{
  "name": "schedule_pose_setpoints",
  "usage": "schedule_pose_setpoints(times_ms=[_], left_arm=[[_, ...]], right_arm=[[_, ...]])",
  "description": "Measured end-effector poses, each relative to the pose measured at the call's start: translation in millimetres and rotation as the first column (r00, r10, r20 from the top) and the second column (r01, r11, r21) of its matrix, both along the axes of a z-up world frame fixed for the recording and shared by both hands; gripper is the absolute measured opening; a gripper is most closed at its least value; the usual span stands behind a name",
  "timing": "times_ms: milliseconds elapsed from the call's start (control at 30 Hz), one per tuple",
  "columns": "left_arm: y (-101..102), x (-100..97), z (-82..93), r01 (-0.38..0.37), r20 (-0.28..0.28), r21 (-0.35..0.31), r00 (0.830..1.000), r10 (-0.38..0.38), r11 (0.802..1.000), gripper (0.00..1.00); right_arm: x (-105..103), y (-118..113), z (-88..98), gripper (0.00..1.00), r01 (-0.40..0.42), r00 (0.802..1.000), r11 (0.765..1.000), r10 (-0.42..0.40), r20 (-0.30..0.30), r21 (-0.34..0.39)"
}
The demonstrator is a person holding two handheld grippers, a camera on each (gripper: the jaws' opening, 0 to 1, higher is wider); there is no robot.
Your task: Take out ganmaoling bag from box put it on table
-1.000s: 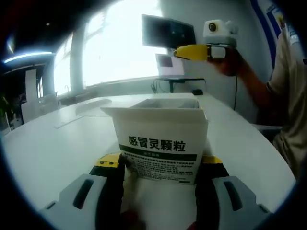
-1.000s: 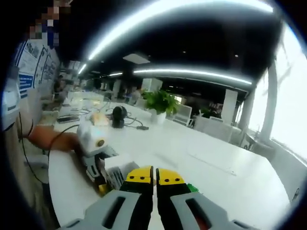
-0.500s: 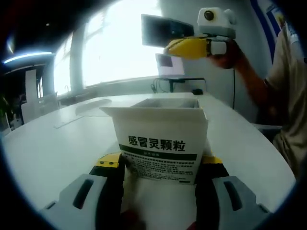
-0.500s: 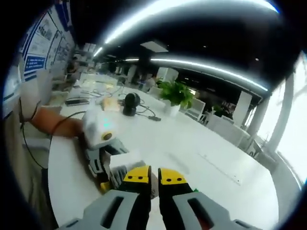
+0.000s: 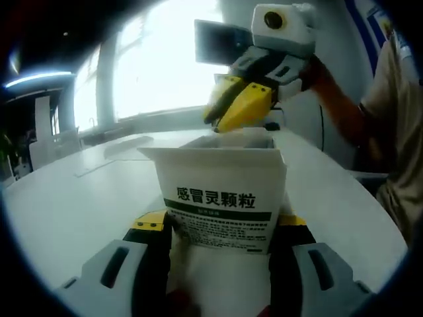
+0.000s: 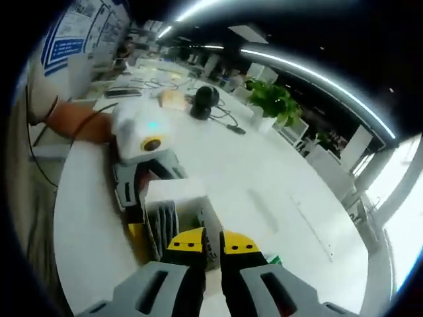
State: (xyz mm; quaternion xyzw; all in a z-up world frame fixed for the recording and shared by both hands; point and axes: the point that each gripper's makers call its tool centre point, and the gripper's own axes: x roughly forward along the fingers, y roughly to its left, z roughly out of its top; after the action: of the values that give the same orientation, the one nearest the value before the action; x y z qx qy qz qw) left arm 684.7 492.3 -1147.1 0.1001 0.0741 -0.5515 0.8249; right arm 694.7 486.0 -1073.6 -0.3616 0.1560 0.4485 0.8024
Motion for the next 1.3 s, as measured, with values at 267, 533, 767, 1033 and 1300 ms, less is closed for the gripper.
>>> schedule_pose_setpoints(times_ms=[267, 533, 767, 1033, 1300], left_arm=[[-0.1, 0.0, 0.0, 0.001, 0.001, 0.0, 1.0, -0.001, 1.0, 0.5], [0.0, -0.3, -0.1, 0.001, 0.001, 0.001, 1.0, -0.001, 1.0, 0.5], [0.2, 0.1, 0.0, 0.001, 0.0, 0.001, 1.0, -0.001, 1.0, 0.5], [0.1, 0.0, -0.1, 0.0, 0.0, 0.001, 1.0, 0.0, 1.0, 0.5], [0.0, 0.3, -0.2, -0.001, -0.001, 0.001, 1.0, 0.001, 1.0, 0.5]], right_arm=[[3.8, 4.7, -10.1, 0.04, -0.033, 0.999, 0.998, 0.032, -0.024, -0.061], [4.9, 10.0, -22.8, 0.05, -0.066, 0.997, 0.991, 0.061, -0.052, -0.113], [7.2, 9.1, -30.0, 0.05, -0.084, 0.995, 0.981, 0.072, -0.074, -0.177], [10.1, 9.7, -51.7, 0.04, -0.117, 0.985, 0.964, 0.083, -0.148, -0.237], [9.7, 12.9, -58.4, 0.0, -0.124, 0.979, 0.965, 0.081, -0.184, -0.232]])
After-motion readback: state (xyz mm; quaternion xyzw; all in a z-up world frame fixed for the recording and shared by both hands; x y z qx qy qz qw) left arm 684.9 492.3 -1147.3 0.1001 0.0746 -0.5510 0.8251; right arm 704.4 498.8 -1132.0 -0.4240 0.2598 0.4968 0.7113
